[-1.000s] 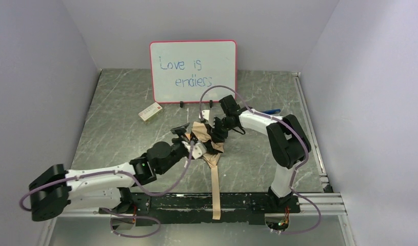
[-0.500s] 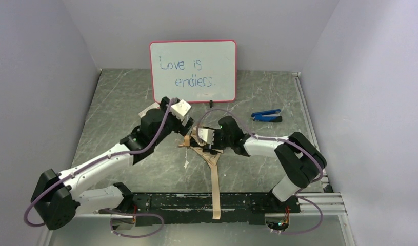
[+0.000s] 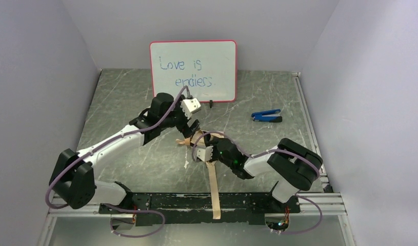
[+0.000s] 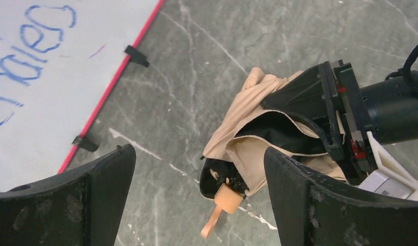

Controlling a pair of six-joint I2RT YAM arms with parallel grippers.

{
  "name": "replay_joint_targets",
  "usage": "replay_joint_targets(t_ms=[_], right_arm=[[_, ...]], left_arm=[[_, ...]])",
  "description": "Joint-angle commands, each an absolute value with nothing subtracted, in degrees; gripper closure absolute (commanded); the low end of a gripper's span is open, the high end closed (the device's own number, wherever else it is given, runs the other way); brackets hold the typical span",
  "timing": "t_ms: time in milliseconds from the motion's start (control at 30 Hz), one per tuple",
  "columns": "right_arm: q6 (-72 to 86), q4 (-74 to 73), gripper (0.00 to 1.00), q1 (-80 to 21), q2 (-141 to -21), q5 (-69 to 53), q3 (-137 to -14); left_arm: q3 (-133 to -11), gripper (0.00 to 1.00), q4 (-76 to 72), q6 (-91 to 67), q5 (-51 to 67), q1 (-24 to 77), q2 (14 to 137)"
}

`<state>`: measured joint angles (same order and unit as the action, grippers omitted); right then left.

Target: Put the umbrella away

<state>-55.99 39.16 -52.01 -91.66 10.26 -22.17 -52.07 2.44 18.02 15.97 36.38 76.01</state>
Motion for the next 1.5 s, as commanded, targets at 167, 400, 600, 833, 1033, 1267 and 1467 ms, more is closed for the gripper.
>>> replay_joint_targets(t_ms=[167, 400, 600, 833, 1033, 1267, 1467], right_arm=[[-60.77, 34.85, 0.78, -57.35, -98.99, 20.78, -15.91], [-60.02, 36.17, 0.79, -59.91, -100.11, 21.86, -15.91], [-60.44, 36.30, 0.79, -60.45, -99.98, 22.32, -15.74], [-60.82, 35.72, 0.79, -60.84, -99.85, 22.07, -15.86], [-61.19, 35.38, 0.79, -61.18, -100.19, 22.05, -16.49], [-61.34, 36.14, 0.79, -61.57, -100.38, 22.32, -16.71], [-61.29, 36.81, 0.79, -61.95, -100.38, 22.76, -16.70]], left_arm=[[-63.21, 0.03, 9.84, 21.31, 34.95, 35.16, 87.87], [-65.91, 0.03, 13.46, 24.97, 37.55, 35.24, 92.89], [-69.05, 0.03, 17.57, 27.16, 39.11, 35.24, 97.66], [-72.50, 0.03, 20.59, 29.76, 37.67, 35.24, 103.67], [-73.32, 0.03, 26.76, 35.20, 41.11, 35.37, 107.87], [-73.16, 0.03, 30.14, 36.79, 39.47, 36.72, 113.54], [-74.97, 0.24, 32.24, 38.03, 37.30, 39.00, 117.46]])
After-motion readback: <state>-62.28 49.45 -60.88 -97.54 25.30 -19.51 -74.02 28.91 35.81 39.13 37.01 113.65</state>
